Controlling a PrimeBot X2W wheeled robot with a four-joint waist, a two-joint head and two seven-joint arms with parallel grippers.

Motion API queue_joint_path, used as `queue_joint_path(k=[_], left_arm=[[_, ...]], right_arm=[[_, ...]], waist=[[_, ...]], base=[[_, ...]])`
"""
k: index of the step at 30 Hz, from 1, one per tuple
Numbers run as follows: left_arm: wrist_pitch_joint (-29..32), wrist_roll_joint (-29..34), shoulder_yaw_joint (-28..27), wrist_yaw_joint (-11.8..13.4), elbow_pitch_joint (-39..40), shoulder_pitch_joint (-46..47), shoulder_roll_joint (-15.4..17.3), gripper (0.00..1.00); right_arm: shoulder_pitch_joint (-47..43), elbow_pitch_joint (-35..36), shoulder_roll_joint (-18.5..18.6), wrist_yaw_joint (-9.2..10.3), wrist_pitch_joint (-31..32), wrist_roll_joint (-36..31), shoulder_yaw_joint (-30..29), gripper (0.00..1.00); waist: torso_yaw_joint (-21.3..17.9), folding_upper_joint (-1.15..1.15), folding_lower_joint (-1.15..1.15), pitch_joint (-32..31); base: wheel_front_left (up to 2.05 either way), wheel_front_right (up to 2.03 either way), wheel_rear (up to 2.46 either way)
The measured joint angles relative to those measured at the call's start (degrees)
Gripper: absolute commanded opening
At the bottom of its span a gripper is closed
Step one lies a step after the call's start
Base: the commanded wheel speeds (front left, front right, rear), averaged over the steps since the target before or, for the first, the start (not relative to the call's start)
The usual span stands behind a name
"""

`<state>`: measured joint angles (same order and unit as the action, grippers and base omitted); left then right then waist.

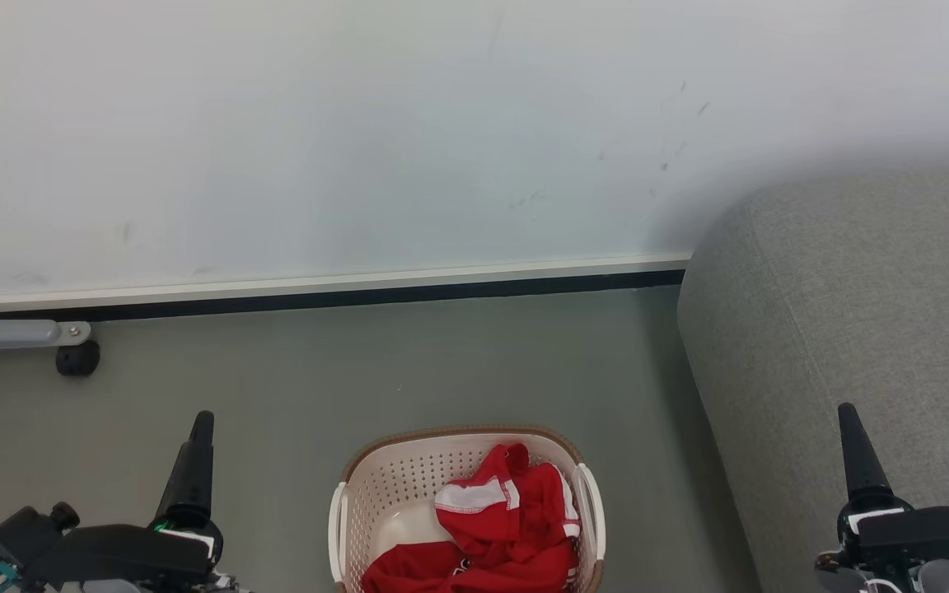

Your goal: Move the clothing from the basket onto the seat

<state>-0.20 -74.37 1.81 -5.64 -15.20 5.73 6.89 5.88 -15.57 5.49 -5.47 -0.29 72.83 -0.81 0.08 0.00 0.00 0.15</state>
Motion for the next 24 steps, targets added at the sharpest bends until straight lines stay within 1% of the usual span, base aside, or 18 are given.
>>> queue_joint_path(k=[12,21,24], left_arm=[[-2.8,12.6,4.0,4.1,2.1,1.1,3.6,1.0],[-4.5,20.5,6.4,5.7,3.1,1.2,5.3,1.0],[-5.3,22.7,6.9,6.3,3.2,1.2,5.8,1.0]], right_arm=[[2.0,1.7,3.0,3.04,-2.8,-13.2,5.2,1.0],[2.4,1.9,4.6,4.98,-4.5,-22.2,8.9,1.0],[2.9,1.8,5.0,5.21,-5.2,-24.7,9.9,1.0]], waist=[[0.1,0.0,0.0,0.0],[0.2,0.0,0.0,-0.1],[0.2,0.0,0.0,-0.2]], base=[[0.0,0.0,0.0],[0.0,0.0,0.0],[0.0,0.0,0.0]])
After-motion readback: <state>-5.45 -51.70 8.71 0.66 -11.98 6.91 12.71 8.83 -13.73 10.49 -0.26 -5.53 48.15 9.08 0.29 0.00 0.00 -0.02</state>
